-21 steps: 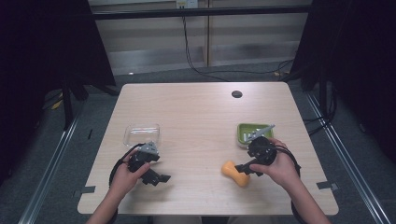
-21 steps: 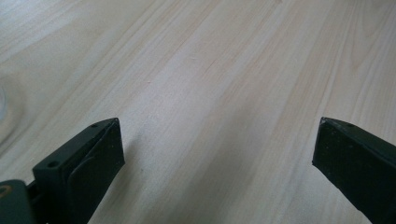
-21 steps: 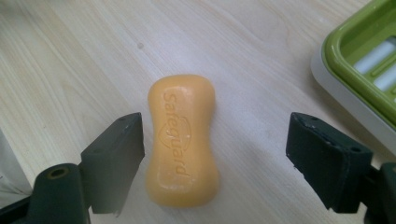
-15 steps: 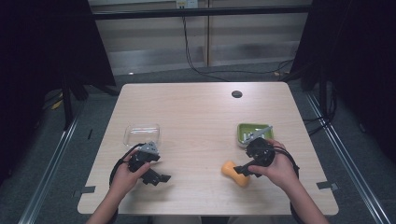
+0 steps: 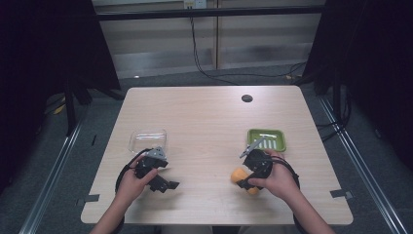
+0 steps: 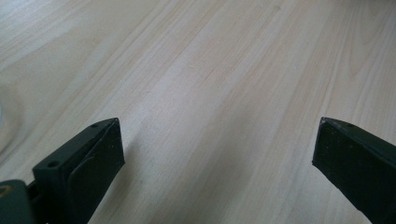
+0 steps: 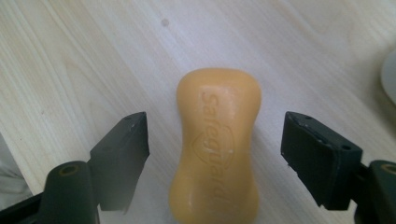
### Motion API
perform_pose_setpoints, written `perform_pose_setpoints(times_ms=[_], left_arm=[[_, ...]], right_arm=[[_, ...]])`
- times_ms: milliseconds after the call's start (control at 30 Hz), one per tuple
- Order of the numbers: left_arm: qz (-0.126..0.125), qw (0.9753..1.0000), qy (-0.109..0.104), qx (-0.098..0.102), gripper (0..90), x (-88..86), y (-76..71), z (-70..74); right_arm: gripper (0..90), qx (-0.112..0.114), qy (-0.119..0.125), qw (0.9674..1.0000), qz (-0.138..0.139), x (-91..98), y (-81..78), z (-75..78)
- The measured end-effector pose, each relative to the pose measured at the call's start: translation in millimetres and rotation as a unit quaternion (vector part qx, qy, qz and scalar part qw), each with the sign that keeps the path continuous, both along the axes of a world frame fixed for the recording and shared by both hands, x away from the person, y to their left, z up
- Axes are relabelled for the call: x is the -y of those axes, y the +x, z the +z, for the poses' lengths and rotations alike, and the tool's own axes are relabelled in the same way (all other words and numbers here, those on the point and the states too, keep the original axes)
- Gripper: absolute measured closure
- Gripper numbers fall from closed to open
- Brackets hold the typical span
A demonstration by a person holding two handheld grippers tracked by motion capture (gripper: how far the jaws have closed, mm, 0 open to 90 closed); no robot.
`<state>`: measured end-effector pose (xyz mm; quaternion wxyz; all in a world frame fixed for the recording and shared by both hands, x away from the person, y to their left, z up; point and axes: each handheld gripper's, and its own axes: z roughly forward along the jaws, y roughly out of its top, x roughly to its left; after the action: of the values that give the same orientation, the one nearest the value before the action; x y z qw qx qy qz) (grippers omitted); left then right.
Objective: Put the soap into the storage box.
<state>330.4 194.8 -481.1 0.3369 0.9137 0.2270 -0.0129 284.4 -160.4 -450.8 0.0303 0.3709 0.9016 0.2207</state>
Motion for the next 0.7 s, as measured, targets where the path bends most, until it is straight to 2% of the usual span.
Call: perform_pose_setpoints(times_ms=[33,100,400,667,700], left_arm=[[0.002,1.0,-0.007,-0.002,1.6,1.4,0.1,-1.2],[-0.002,1.0,-0.004,-0.003,1.6,1.7,0.7,-1.2],[-0.002,1.0,-0.008,0.0,1.6,2.3,0.3,-1.8],[-0.003,1.0,-0.005,-0.003,1.7,1.9,0.9,-1.7],[-0.002,1.0,-0.005,-0.003,1.7,2.3,1.0,-2.2]], right_arm=[[24.1,-0.006,-0.003,1.0,-0.001,-1.2,-0.2,-1.2],[24.1,-0.012,-0.018,0.9998,-0.003,-2.6,0.0,-3.1],[30.4,-0.033,-0.047,0.9983,0.004,-9.7,0.6,-11.1],[35.7,-0.05,-0.056,0.9972,-0.002,-12.4,1.8,-16.6],[37.3,-0.05,-0.065,0.9966,0.001,-13.2,1.6,-17.6]])
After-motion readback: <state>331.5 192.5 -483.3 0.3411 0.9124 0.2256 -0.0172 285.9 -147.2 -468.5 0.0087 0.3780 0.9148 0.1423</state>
